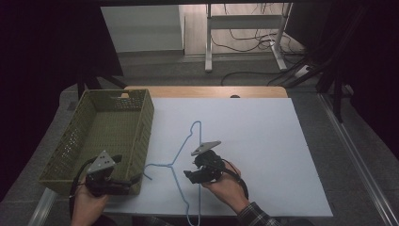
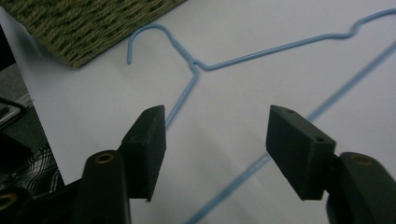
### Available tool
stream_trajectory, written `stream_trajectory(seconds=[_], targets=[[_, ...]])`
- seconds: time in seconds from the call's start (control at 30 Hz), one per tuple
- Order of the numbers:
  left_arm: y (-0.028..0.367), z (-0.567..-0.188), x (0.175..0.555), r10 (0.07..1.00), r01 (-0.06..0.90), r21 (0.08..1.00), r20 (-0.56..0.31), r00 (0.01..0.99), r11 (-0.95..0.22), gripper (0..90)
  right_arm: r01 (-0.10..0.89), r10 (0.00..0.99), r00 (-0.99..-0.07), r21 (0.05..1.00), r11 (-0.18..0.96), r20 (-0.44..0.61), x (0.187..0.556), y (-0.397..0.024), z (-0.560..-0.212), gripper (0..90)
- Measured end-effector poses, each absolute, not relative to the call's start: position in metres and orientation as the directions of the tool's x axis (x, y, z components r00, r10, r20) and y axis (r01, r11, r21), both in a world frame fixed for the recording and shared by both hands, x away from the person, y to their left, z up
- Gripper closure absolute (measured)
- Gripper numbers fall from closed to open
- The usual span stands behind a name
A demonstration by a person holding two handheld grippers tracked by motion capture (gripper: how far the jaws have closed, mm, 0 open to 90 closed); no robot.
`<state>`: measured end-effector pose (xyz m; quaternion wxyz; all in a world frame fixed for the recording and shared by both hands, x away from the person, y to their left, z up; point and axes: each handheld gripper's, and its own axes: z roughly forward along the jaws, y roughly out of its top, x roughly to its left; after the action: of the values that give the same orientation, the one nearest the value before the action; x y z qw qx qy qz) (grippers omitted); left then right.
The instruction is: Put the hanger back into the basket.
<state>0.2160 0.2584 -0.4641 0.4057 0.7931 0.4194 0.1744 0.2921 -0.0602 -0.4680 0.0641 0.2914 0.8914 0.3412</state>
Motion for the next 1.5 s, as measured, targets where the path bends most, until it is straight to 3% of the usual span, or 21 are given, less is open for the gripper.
stream_trajectory(seconds=[0.13, 0.57, 0.67, 0.8, 1.07, 1.1, 1.4, 1.47, 1.5], targets=[[0.259, -0.464, 0.216, 0.808, 0.527, 0.790, -0.070, 0.585, -0.314, 2.6, 0.474, 0.539, -0.837, 0.623, 0.623, 0.098, 0.295, -0.040, -0.485, 50.4], [0.259, -0.465, 0.216, 0.806, 0.526, 0.788, -0.067, 0.588, -0.318, 2.8, 0.459, 0.535, -0.842, 0.612, 0.644, 0.069, 0.294, -0.002, -0.523, 69.8], [0.259, -0.465, 0.216, 0.806, 0.526, 0.788, -0.067, 0.588, -0.318, 2.8, 0.458, 0.533, -0.843, 0.609, 0.648, 0.066, 0.294, 0.000, -0.525, 70.9], [0.259, -0.465, 0.216, 0.806, 0.527, 0.787, -0.066, 0.589, -0.321, 2.9, 0.440, 0.540, -0.841, 0.608, 0.661, 0.022, 0.290, 0.002, -0.527, 78.8], [0.258, -0.463, 0.216, 0.808, 0.530, 0.788, -0.070, 0.584, -0.314, 3.2, 0.478, 0.578, -0.815, 0.603, 0.638, 0.034, 0.292, -0.002, -0.523, 85.2], [0.258, -0.463, 0.215, 0.808, 0.530, 0.788, -0.070, 0.584, -0.314, 3.4, 0.487, 0.591, -0.805, 0.624, 0.612, 0.049, 0.293, -0.006, -0.521, 89.7], [0.251, -0.460, 0.213, 0.802, 0.521, 0.788, -0.060, 0.595, -0.328, 3.8, 0.493, 0.598, -0.799, 0.634, 0.596, 0.059, 0.300, -0.008, -0.510, 88.8], [0.252, -0.460, 0.213, 0.803, 0.521, 0.789, -0.061, 0.593, -0.325, 3.9, 0.490, 0.595, -0.801, 0.638, 0.594, 0.061, 0.302, -0.007, -0.512, 85.1], [0.252, -0.460, 0.213, 0.803, 0.522, 0.790, -0.064, 0.592, -0.322, 4.0, 0.485, 0.592, -0.804, 0.642, 0.595, 0.058, 0.304, -0.005, -0.515, 79.0]])
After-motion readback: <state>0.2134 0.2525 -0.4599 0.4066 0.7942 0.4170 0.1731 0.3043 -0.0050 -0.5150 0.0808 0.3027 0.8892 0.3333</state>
